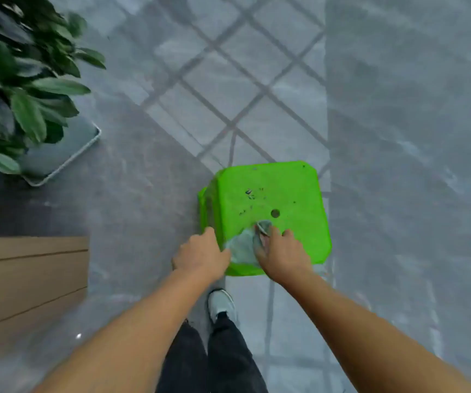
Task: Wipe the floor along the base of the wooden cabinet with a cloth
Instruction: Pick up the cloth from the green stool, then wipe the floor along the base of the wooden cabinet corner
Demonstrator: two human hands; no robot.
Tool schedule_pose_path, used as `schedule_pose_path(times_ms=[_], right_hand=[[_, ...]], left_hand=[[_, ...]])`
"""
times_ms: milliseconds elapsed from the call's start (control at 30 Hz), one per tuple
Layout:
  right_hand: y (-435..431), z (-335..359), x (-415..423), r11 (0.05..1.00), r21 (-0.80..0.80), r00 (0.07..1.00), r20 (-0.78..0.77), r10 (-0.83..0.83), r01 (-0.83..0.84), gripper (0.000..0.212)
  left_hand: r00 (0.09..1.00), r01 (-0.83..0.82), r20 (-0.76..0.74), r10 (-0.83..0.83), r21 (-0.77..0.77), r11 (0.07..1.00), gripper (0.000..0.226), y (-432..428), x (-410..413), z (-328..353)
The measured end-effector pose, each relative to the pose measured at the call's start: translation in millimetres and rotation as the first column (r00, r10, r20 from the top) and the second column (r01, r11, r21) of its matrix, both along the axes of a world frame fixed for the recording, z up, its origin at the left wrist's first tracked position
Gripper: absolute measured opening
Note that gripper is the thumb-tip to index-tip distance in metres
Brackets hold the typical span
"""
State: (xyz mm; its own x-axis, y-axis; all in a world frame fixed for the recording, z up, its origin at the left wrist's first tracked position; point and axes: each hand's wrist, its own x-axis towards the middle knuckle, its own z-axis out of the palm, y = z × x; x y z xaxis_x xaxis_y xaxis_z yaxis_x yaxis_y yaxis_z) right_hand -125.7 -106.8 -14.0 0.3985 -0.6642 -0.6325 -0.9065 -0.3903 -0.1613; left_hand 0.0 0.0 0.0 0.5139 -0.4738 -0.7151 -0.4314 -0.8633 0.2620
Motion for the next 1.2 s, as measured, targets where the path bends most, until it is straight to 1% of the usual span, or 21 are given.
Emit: schedule_pose_path(times_ms=[67,133,167,233,300,367,433,500,567,600,667,800,867,967,1000,1033,1100,1167,1200], right_hand=[[-8.6,-35.7,-16.5,0.99,-0.065,0.99,0.08,-0.119,0.124,0.053],[-11.8,-61.8,-28.7,0.978,-0.07,0.965,0.19,-0.179,0.195,0.055],[-12.9,-73.2,-33.4,0.973,-0.051,0.945,0.254,-0.206,0.226,0.053],[-9.1,-88.9,-38.7,0.964,-0.014,0.896,0.373,-0.243,0.267,0.045],[1.2,-95.3,-37.8,0.965,-0.011,0.863,0.45,-0.23,0.263,0.035],[9.8,-100.0,-35.0,0.949,-0.01,0.83,0.489,-0.269,0.314,0.03],[13.1,-98.7,-30.3,0.936,-0.014,0.817,0.494,-0.299,0.351,0.031],[17.6,-93.7,-24.0,0.947,0.044,0.824,0.481,-0.299,0.318,0.029],[31.2,-86.7,-15.9,0.968,0.109,0.831,0.498,-0.249,0.225,0.024],[41.1,-83.9,-11.3,0.978,0.12,0.836,0.507,-0.207,0.17,0.022],[67.1,-82.4,-0.5,0.988,0.142,0.845,0.518,-0.131,0.066,0.019],[131.7,-106.3,25.9,0.967,0.242,0.854,0.517,-0.061,-0.077,0.019],[168.6,-138.7,39.9,0.953,0.286,0.885,0.464,-0.045,-0.102,0.018],[228.0,-208.3,66.3,0.906,0.407,0.935,0.353,-0.041,-0.114,0.017],[249.7,-234.3,75.2,0.884,0.446,0.942,0.335,-0.019,-0.141,0.018],[272.8,-259.2,83.0,0.87,0.455,0.942,0.333,0.031,-0.189,0.018],[315.8,-311.5,95.0,0.872,0.415,0.933,0.34,0.118,-0.261,0.021],[348.6,-363.3,113.3,0.871,0.425,0.93,0.357,0.088,-0.246,0.026],[361.5,-388.4,127.2,0.876,0.422,0.923,0.38,0.065,-0.236,0.027]], left_hand=[[0.997,-0.07,0.02,0.072,-0.084,0.994,0.05,-19.9,-13.3,-38.5],[0.985,-0.163,0.025,0.172,-0.209,0.964,0.054,-33.4,-30.5,-66.4],[0.982,-0.17,0.035,0.185,-0.265,0.949,0.056,-37.6,-40.9,-78.2],[0.984,-0.126,0.081,0.161,-0.335,0.934,0.056,-35.7,-61.7,-96.7],[0.974,-0.138,0.107,0.198,-0.414,0.9,0.054,-26.8,-72.8,-109.4],[0.952,-0.254,0.033,0.304,-0.466,0.847,0.05,-21.7,-76.5,-116.6],[0.915,-0.384,-0.074,0.396,-0.459,0.801,0.042,-18.7,-74.7,-120.9],[0.854,-0.516,-0.19,0.484,-0.417,0.748,0.04,-10.5,-66.8,-122.2],[0.758,-0.652,-0.308,0.575,-0.362,0.666,0.048,9.7,-55.8,-125.3],[0.711,-0.703,-0.342,0.614,-0.334,0.628,0.051,24.2,-50.6,-128.2],[0.636,-0.771,-0.383,0.67,-0.286,0.569,0.049,61.5,-41.7,-136.5],[0.521,-0.852,-0.438,0.733,-0.212,0.479,0.044,157.2,-30.4,-167.5],[0.456,-0.888,-0.458,0.763,-0.171,0.428,0.042,208.7,-27.0,-195.6],[0.398,-0.917,-0.432,0.809,-0.155,0.368,0.046,284.6,-21.5,-257.4],[0.373,-0.928,-0.422,0.826,-0.159,0.338,0.045,308.7,-20.8,-280.2],[0.35,-0.937,-0.41,0.843,-0.166,0.308,0.044,332.0,-21.2,-304.6],[0.304,-0.951,-0.398,0.866,-0.183,0.249,0.041,371.9,-21.7,-357.4],[0.271,-0.955,-0.373,0.887,-0.223,0.197,0.029,397.1,-10.3,-408.3],[0.229,-0.959,-0.377,0.897,-0.247,0.141,0.026,407.0,1.6,-433.1]])
